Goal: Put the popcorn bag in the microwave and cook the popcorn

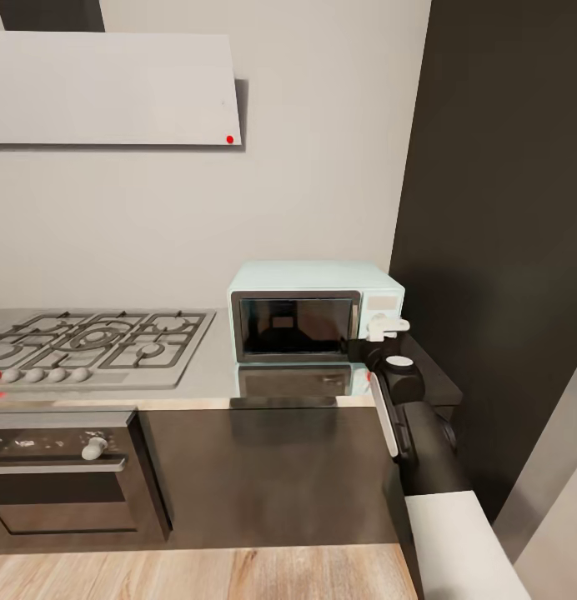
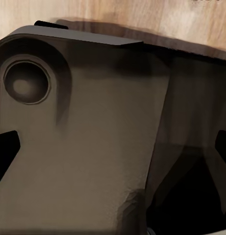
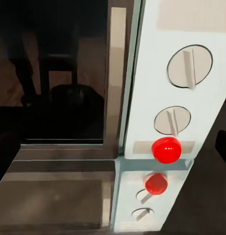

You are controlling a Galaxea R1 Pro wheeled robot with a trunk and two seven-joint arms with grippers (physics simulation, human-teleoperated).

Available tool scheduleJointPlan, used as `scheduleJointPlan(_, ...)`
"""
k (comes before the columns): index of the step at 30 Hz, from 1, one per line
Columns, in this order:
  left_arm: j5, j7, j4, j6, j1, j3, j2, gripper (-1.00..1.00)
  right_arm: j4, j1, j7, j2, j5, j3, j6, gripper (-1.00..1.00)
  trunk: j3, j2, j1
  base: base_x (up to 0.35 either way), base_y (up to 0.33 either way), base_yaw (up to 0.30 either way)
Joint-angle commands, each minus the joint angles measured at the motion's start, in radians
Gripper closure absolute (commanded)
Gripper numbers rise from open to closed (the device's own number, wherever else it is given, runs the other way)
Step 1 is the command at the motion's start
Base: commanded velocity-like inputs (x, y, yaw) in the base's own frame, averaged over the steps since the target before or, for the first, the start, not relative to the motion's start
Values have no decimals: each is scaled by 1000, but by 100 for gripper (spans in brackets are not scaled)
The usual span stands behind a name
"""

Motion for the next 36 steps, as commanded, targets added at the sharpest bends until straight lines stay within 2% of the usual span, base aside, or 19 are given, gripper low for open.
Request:
scheduleJointPlan(1, 6, -1, -1, -2, 1, 3, 0, -100, 1, -1, -1, 0, 6, 1, 6, -100, -1, -1, 0, 0, 0, 0)
scheduleJointPlan(9, 6, -2, -3, -1, 1, 3, 0, -100, 16, -1, 3, 0, 9, 1, -1, -100, -1, -1, 0, 16, 0, 0)
scheduleJointPlan(36, 6, -2, -3, -1, 1, 3, 1, -100, 30, -1, 3, -1, 10, 1, -1, -100, -1, -1, 0, 190, 0, 0)
